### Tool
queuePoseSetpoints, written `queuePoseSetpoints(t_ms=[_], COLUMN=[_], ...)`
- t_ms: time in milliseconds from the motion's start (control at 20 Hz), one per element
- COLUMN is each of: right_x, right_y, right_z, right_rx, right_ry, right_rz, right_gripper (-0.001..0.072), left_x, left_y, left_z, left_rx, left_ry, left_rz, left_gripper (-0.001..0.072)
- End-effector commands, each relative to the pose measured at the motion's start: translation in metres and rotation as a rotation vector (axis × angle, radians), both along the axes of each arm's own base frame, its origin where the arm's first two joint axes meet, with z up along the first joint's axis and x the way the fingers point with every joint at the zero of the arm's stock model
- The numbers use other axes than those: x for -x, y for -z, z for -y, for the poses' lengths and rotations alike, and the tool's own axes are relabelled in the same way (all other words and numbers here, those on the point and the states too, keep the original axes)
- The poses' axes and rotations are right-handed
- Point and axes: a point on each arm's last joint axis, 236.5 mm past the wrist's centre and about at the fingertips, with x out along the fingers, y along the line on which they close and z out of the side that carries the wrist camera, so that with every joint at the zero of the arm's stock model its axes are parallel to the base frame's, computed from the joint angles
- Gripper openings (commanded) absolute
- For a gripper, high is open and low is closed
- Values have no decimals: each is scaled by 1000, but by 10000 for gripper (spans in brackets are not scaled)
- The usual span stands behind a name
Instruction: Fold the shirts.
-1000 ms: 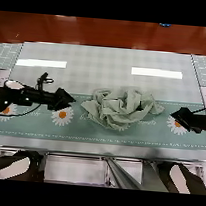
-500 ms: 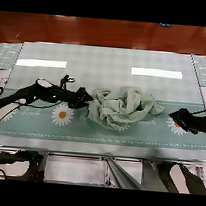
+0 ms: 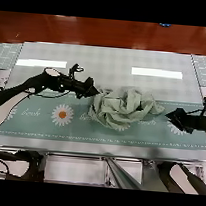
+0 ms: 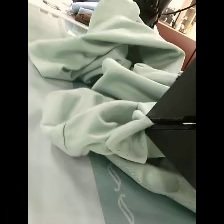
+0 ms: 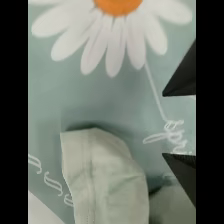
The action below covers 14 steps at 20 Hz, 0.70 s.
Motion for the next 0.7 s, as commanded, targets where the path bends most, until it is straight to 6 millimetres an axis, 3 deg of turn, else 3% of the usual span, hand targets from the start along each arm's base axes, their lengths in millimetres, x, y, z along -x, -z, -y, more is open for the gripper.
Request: queuePoseSetpoints(t_ms=[0, 150, 300, 350, 450, 550, 650], right_x=[-23, -40, -75, -85, -99, -111, -126], right_y=[18, 37, 40, 41, 34, 13, -20], right_z=[-18, -21, -35, -43, -59, -68, -63], right_rx=[-163, -208, -208, -205, -194, -158, -100], right_ry=[30, 53, 26, 5, -84, -181, -247], right_rz=[22, -15, 7, 4, 27, 66, 101], right_gripper=[412, 411, 405, 363, 18, 18, 18], left_x=[-5, -5, -5, -5, -6, -13, -32], left_y=[-7, -7, -7, -7, -9, -20, -47], left_z=[0, 0, 0, 0, -1, -6, -18], left_rx=[12, 12, 12, 12, 13, 17, 31], left_ry=[18, 16, 17, 17, 16, 12, -18], left_rz=[23, 24, 24, 24, 29, 73, 145], left_gripper=[17, 17, 17, 17, 17, 17, 17])
